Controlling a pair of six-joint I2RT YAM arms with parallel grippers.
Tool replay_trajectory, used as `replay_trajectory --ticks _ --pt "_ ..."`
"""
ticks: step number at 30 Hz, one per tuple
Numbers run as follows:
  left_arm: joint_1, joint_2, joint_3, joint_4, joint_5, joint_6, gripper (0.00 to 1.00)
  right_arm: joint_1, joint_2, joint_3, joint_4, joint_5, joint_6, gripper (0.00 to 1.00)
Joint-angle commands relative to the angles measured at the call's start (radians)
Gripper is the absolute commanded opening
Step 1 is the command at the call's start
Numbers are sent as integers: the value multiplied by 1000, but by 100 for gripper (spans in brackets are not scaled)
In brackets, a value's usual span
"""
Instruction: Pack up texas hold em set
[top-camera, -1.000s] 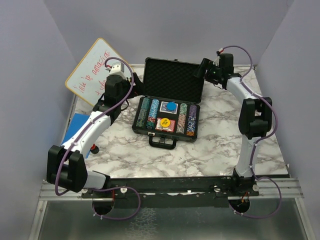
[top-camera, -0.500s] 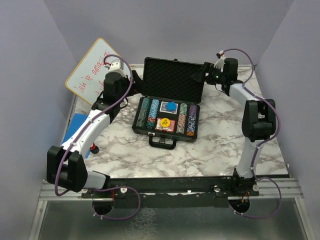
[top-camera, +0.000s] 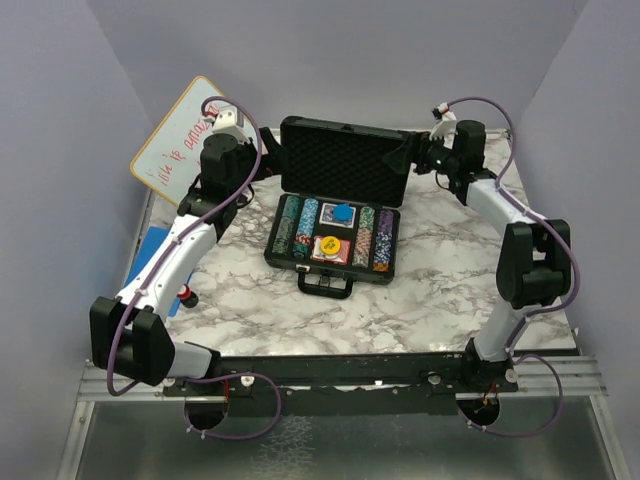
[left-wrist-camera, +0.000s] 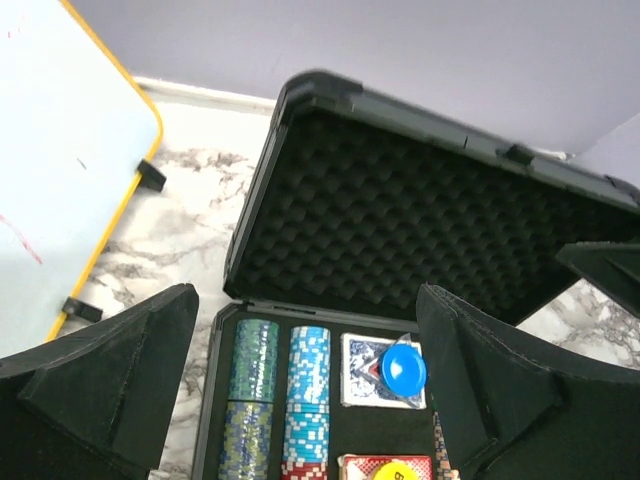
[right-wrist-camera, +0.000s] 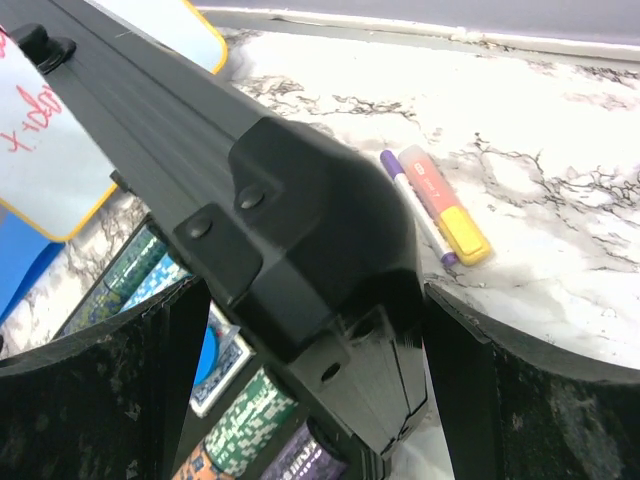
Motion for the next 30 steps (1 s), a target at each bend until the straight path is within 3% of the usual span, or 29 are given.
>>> replay_trajectory --ticks 1,19,25,30 --pt "6 -48 67 61 75 69 99 105 -109 -57 -23 -160 -21 90" --pt "7 27 70 149 169 -32 99 218 -394 -282 -354 -62 -113 90" --pt "6 47 83 139 194 -61 99 221 -469 -233 -643 -12 -70 91" --pt "6 66 101 141 223 -70 99 221 -523 -213 -854 -29 -171 92"
